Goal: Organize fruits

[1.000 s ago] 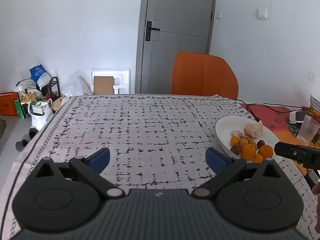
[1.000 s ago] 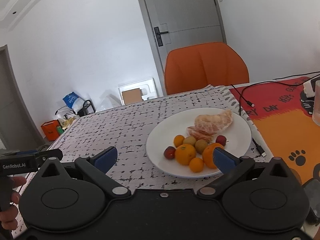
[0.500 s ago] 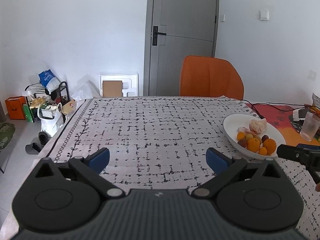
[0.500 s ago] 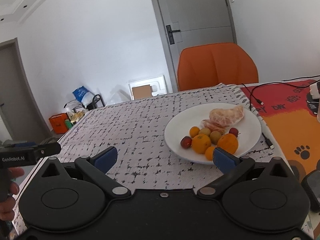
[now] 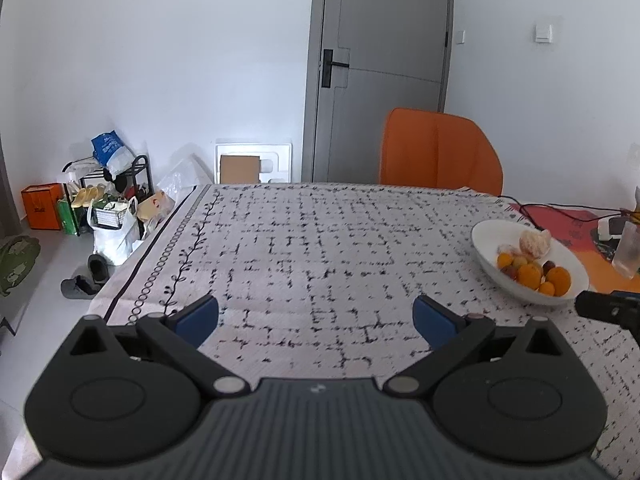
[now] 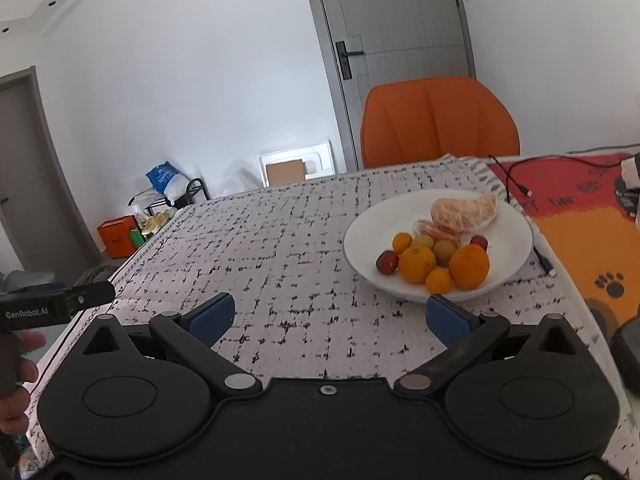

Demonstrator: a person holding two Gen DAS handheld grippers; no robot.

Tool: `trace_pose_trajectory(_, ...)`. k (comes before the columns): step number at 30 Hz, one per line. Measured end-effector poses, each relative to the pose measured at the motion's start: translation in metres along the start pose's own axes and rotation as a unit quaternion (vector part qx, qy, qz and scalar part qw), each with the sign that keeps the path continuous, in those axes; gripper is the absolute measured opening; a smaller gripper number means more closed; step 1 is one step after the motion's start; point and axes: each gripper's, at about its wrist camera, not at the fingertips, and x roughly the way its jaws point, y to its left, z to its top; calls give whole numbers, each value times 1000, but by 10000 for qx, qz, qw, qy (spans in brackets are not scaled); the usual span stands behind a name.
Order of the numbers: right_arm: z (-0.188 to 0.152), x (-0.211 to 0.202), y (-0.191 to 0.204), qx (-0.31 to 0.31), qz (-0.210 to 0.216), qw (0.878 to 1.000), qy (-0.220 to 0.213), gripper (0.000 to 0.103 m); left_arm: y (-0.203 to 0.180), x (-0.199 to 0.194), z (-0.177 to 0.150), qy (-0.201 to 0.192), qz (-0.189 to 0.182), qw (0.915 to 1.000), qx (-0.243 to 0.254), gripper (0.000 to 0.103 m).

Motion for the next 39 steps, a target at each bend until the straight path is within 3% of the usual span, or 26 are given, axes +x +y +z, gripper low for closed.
trace_pose_trajectory(39, -7, -2, 7, -107, -17, 9999, 119, 103, -1, -3, -5, 58, -90, 9999, 93, 102)
